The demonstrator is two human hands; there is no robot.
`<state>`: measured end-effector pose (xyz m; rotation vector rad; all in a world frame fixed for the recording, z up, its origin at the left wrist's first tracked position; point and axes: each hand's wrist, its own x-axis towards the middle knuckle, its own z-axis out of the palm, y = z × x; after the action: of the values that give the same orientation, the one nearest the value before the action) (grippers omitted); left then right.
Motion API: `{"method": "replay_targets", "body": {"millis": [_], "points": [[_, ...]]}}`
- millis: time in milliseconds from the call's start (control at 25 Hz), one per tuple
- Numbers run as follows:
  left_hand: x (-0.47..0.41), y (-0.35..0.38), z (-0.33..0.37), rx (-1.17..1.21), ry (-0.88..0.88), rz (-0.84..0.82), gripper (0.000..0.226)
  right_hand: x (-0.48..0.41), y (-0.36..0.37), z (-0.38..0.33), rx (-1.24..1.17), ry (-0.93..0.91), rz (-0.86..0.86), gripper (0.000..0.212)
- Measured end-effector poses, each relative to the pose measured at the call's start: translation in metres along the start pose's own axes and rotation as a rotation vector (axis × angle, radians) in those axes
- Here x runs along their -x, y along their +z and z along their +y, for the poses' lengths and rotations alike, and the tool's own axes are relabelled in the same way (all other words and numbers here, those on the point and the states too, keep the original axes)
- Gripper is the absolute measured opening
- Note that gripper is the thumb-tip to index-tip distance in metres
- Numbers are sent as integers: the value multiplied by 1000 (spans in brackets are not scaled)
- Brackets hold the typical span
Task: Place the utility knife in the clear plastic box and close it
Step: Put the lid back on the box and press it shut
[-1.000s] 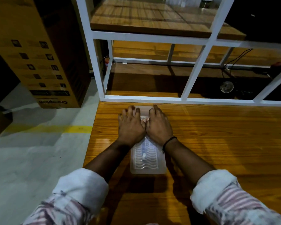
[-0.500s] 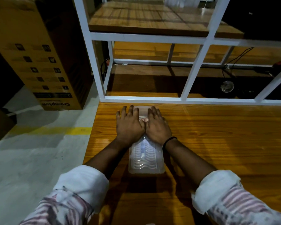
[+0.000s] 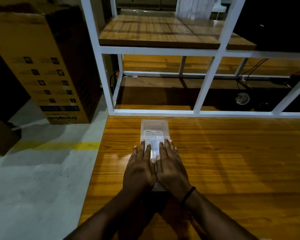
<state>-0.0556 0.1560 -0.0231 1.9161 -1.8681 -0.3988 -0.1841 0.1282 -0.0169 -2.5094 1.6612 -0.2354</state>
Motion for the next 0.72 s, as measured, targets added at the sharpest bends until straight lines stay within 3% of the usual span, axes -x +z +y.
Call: {"method": "replay_targets", "body": {"millis": [120, 240, 440, 520, 720], "points": [[-1, 0, 3, 53, -23, 51, 56, -3, 4, 3, 133, -5, -68, 60], [1, -1, 3, 56, -18, 57, 56, -5, 11, 5, 119, -21, -34, 61], [-2, 2, 2, 9, -24, 45, 58, -6, 15, 5, -236, 15, 183, 60], [-4, 3, 0, -6, -42, 14, 59, -6, 15, 5, -295, 32, 188, 63], [-25, -4, -3, -210, -19, 11, 51, -22, 8, 8, -121, 58, 189, 54]]}}
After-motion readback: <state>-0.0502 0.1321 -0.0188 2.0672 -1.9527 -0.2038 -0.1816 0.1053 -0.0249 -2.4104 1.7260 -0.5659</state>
